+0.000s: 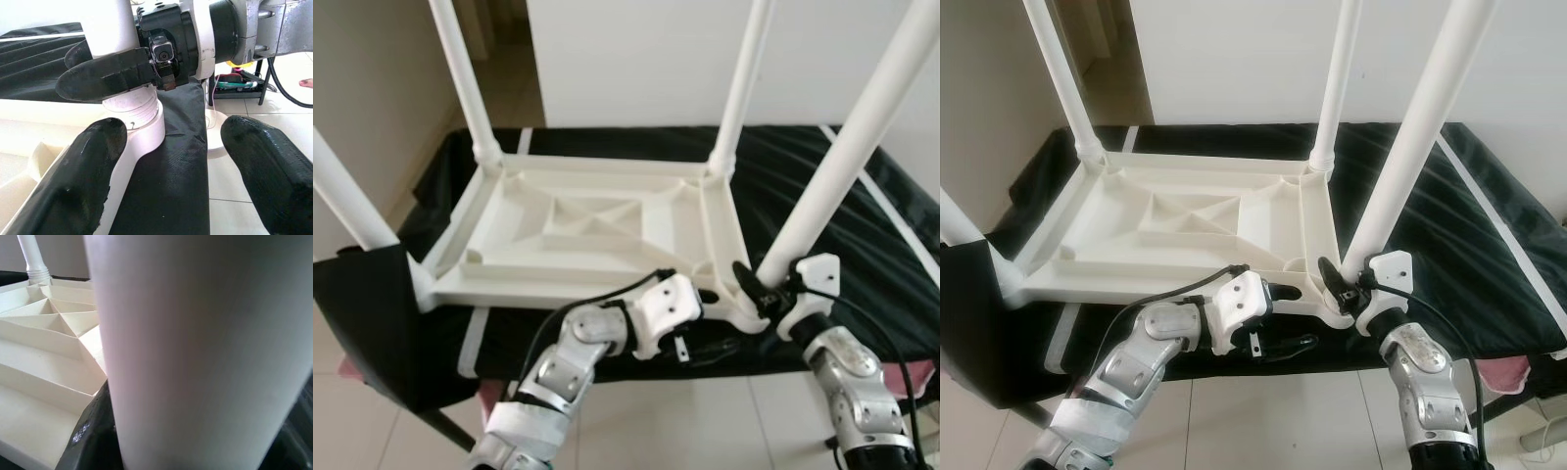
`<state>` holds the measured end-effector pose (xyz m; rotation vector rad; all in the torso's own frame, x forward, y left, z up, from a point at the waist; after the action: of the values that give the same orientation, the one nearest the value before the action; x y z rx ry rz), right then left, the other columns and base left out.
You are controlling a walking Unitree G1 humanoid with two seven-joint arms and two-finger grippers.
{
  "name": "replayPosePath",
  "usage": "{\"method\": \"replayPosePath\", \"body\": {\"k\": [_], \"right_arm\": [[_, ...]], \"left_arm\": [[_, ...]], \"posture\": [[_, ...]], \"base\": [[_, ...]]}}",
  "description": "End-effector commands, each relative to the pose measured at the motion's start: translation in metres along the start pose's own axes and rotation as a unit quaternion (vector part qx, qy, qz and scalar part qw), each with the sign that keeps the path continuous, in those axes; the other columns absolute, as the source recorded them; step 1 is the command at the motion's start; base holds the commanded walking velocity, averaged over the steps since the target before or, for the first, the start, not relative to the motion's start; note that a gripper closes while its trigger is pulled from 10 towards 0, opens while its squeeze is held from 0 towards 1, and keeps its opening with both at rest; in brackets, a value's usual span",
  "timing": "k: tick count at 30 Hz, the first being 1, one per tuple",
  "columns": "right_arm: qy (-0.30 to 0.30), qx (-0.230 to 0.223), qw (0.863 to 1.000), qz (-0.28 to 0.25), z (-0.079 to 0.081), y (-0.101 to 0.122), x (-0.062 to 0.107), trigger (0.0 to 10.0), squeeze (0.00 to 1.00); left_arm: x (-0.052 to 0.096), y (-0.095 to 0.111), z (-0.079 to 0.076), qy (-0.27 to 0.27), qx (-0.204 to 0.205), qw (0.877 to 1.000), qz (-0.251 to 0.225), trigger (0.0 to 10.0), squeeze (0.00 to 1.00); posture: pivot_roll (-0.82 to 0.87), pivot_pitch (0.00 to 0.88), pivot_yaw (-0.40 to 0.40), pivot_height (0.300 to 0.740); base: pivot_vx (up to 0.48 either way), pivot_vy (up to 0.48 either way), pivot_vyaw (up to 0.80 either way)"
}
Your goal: Building children table
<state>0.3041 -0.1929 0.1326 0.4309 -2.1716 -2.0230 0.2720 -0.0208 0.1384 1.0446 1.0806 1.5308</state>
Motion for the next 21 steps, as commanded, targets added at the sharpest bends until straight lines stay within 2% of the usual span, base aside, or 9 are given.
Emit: {"method": "replayPosePath", "body": {"k": [1, 7, 11, 14, 15, 16, 19, 21], "right_arm": [[-0.025, -0.016, 0.999, 0.034, -0.002, -0.017, 0.004, 10.0, 0.00], [-0.070, -0.008, 0.996, 0.049, 0.000, -0.024, 0.004, 10.0, 0.00], [-0.081, -0.015, 0.995, 0.050, 0.005, -0.026, 0.003, 10.0, 0.00], [-0.117, -0.032, 0.991, 0.055, 0.009, -0.028, 0.003, 10.0, 0.00], [-0.135, -0.036, 0.988, 0.058, 0.009, -0.029, 0.003, 10.0, 0.00], [-0.182, -0.049, 0.980, 0.064, 0.007, -0.032, 0.004, 10.0, 0.00], [-0.203, -0.054, 0.975, 0.067, 0.007, -0.034, 0.005, 10.0, 0.00], [-0.253, -0.059, 0.963, 0.068, 0.006, -0.036, 0.007, 10.0, 0.00]], "left_arm": [[-0.001, -0.002, 0.001, 0.016, 0.006, 1.000, 0.001, 10.0, 0.00], [-0.002, -0.001, 0.001, 0.017, 0.007, 1.000, -0.001, 10.0, 0.00], [-0.002, -0.001, 0.001, 0.017, 0.008, 1.000, -0.001, 10.0, 0.00], [-0.002, -0.001, 0.000, 0.018, 0.010, 1.000, -0.001, 10.0, 0.00], [-0.002, -0.001, 0.000, 0.018, 0.010, 1.000, -0.001, 10.0, 0.00], [-0.001, -0.002, -0.001, 0.018, 0.012, 1.000, 0.000, 10.0, 0.00], [0.000, -0.002, -0.001, 0.018, 0.012, 1.000, 0.000, 10.0, 0.00], [0.000, -0.002, -0.001, 0.019, 0.014, 1.000, 0.000, 10.0, 0.00]], "posture": [[-0.11, 0.000, 0.001, 0.740], [-0.11, 0.000, -0.002, 0.740], [-0.11, 0.000, -0.003, 0.740], [-0.11, 0.000, -0.005, 0.740], [-0.11, 0.000, -0.005, 0.740], [-0.10, 0.000, -0.005, 0.740], [-0.10, 0.000, -0.006, 0.740], [-0.10, 0.000, -0.006, 0.740]], "base": [[0.000, 0.000, 0.00], [0.000, 0.000, 0.00], [0.000, 0.000, 0.00], [0.000, 0.000, 0.00], [0.000, 0.000, 0.00], [0.000, 0.000, 0.00], [0.000, 0.000, 0.00], [0.000, 0.000, 0.00]]}}
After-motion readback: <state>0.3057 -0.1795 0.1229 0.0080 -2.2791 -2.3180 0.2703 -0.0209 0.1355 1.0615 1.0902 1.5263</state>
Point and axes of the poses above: a point about 5 cm out from each wrist's last joint towards the gripper, its own x axis pointing back from the gripper into the wrist, its own y axis along the axis of the wrist's last joint, z = x × y, the point moved 3 cm from there along -x, pointing out of the wrist towards the gripper, and after that the axes turned 2 degrees about x, right-handed, at the moved point
